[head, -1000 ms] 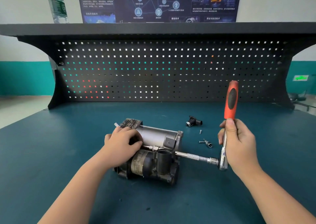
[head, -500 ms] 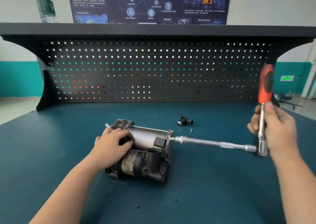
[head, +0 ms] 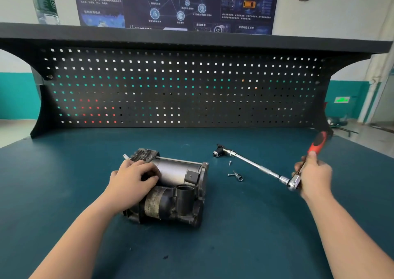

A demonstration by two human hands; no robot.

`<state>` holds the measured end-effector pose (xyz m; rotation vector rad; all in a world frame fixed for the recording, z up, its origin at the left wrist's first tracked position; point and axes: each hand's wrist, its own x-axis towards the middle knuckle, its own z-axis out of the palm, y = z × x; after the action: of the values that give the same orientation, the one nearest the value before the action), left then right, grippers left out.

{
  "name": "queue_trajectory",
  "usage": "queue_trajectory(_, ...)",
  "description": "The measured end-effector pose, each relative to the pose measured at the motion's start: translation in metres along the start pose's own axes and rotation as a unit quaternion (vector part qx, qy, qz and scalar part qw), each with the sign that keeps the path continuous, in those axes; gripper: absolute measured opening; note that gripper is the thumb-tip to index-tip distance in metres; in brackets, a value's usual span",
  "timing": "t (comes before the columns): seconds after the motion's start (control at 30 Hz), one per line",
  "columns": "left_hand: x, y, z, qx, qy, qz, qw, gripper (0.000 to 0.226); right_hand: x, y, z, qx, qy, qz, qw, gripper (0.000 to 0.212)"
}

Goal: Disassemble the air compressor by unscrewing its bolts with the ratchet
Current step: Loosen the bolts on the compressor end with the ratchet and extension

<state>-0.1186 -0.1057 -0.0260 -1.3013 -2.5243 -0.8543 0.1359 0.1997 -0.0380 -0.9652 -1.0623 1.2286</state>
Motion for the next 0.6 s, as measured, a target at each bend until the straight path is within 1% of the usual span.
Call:
queue_trajectory(0.07, 0.0, 0.0, 0.0, 0.001, -0.003, 0.0, 1.0, 0.024, 0.0, 0.0, -0.001, 0.015, -0.032, 0.052, 0.998, 0.034)
queue_trajectory(0.17, -0.001, -0.001, -0.001, -0.004, -0.014, 0.006, 1.0, 0.025, -0.004, 0.004, 0.004, -0.036, -0.091, 0.105, 0.99, 0.033)
queue_trajectory(0.27, -0.001, -0.002, -0.003, -0.006, -0.022, 0.008, 1.0, 0.027, -0.008, 0.011, 0.012, -0.103, -0.118, 0.11, 0.981, 0.033)
queue_trajectory(0.37, 0.0, -0.001, -0.001, -0.004, -0.017, 0.0, 1.0, 0.024, -0.006, 0.015, 0.016, -0.156, -0.109, 0.116, 0.975, 0.035)
queue_trajectory(0.43, 0.001, -0.001, -0.001, -0.004, -0.014, -0.002, 1.0, 0.023, -0.001, 0.016, 0.018, -0.253, -0.097, 0.083, 0.959, 0.039)
queue_trajectory(0.47, 0.001, -0.002, -0.001, -0.006, -0.015, -0.003, 1.0, 0.023, 0.003, 0.017, 0.02, -0.326, -0.093, 0.059, 0.939, 0.041)
queue_trajectory(0.5, 0.001, -0.002, -0.001, -0.007, -0.018, -0.003, 1.0, 0.022, 0.007, 0.017, 0.024, -0.406, -0.094, 0.041, 0.908, 0.043)
queue_trajectory(0.53, 0.001, -0.003, -0.001, -0.009, -0.02, -0.004, 1.0, 0.021, 0.009, 0.017, 0.029, -0.486, -0.101, 0.03, 0.867, 0.039)
queue_trajectory(0.6, 0.001, -0.003, 0.0, -0.014, -0.02, -0.003, 1.0, 0.021, 0.009, 0.013, 0.04, -0.629, -0.128, 0.034, 0.766, 0.024)
